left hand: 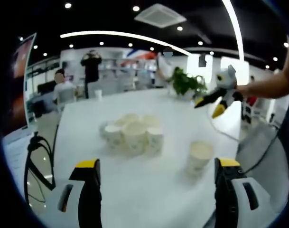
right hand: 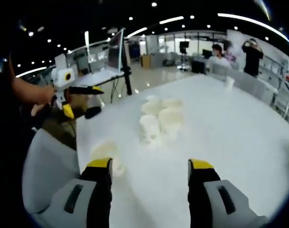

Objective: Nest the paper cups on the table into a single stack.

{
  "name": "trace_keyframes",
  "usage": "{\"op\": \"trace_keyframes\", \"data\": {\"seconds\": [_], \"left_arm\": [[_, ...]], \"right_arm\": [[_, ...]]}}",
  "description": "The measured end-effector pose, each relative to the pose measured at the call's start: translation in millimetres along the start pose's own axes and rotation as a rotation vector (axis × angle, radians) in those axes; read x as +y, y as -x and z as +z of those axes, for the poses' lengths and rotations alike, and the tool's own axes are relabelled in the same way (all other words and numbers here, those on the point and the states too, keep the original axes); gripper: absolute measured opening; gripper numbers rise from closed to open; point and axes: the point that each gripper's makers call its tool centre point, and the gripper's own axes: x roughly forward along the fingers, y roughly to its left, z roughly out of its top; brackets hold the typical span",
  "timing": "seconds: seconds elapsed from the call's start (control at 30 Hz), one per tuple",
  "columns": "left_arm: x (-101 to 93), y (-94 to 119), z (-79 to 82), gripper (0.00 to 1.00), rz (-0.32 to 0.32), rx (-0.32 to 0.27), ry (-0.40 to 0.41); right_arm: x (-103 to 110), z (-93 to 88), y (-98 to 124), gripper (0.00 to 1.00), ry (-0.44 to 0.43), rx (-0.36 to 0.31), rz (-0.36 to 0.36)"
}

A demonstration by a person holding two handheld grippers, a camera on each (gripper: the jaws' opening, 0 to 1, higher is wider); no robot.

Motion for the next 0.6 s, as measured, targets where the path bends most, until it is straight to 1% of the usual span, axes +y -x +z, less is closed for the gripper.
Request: {"op": "trace_keyframes", "data": {"seconds": [0.03,0.1,0.23,0.33,0.4,0.47,0.53,0.6], "left_arm": [[0.4,0,-0.9,0.98,0.001,0.001,0.003],[0.8,0,-1.6,0.98,0.005,-0.001,0.007],[2.3,0,-3.1,0.98,0.008,-0.003,0.012],[4.8,1,-3.3,0.98,0.015,-0.005,0.017],[7.5,3,-6.3,0.98,0.026,0.005,0.015],[8.1,5,-7.3,0.98,0.028,0.002,0.017],[9.5,6,-8.0,0.98,0.031,-0.002,0.021],[10.0,7,-6.1,0.98,0.030,-0.014,0.024]], "right_arm": [[0,-0.3,1,0.63,-0.001,-0.007,-0.005],[-2,-1.7,6,0.66,-0.007,-0.041,-0.038],[-1,-1.2,11,0.72,0.001,-0.087,-0.055],[2,-2.4,13,0.73,0.017,-0.117,-0.061],[1,-4.1,12,0.77,0.019,-0.122,-0.071],[0,-5.5,11,0.80,0.015,-0.123,-0.077],[-3,-6.4,11,0.84,0.021,-0.138,-0.091],[-5,-5.0,12,0.89,0.023,-0.167,-0.107]]}}
